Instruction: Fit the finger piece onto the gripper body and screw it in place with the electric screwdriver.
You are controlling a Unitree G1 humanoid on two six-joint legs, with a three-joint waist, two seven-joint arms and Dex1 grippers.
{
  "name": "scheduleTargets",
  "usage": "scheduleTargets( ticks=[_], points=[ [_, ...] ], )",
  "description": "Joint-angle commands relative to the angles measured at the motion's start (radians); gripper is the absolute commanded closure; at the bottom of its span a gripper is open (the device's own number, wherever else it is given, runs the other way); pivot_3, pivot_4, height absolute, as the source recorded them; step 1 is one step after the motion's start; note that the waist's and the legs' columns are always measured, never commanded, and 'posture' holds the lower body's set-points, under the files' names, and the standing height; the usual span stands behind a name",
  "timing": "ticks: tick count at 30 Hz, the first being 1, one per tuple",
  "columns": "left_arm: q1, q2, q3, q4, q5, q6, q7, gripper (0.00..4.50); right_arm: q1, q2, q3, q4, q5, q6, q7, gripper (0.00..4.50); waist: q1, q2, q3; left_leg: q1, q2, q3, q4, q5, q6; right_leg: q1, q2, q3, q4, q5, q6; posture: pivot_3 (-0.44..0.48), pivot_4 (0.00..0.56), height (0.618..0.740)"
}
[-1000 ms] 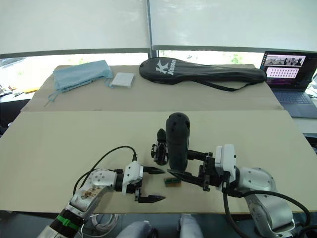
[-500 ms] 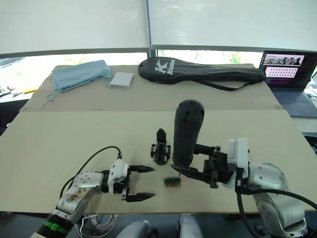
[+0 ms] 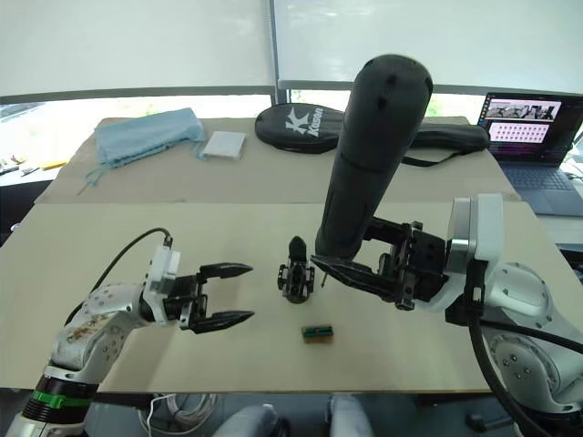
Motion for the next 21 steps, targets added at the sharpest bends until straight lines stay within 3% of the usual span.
scheduleTargets(
  ticks=[1, 10, 21],
  points=[
    [-0.050, 0.006, 0.037, 0.005, -0.026, 0.032, 0.013, 0.00, -0.081, -0.032, -0.058, 0.020, 0.061, 0.020, -0.006, 2.60, -0.001, 0.000, 0.000, 0.000, 0.000, 0.000, 0.000, 0.000, 0.000, 0.000, 0.000, 0.000, 0.000, 0.000, 0.000, 0.000, 0.150, 0.740],
    [-0.132, -0.032, 0.034, 0.076, 0.006, 0.012, 0.016, 0.00, -0.237, -0.004, -0.010, 0.145, 0.031, 0.038, 0.017, 2.60, -0.008, -0.001, 0.000, 0.000, 0.000, 0.000, 0.000, 0.000, 0.000, 0.000, 0.000, 0.000, -0.001, 0.000, 0.000, 0.000, 0.150, 0.740],
    [-0.138, -0.039, 0.033, 0.102, 0.047, -0.030, -0.010, 0.00, -0.386, 0.067, 0.064, 0.232, 0.011, 0.109, -0.024, 2.60, -0.010, -0.001, 0.001, -0.001, 0.000, 0.000, 0.000, 0.000, 0.000, -0.001, 0.000, 0.002, -0.001, 0.000, -0.001, 0.000, 0.150, 0.740]
  ],
)
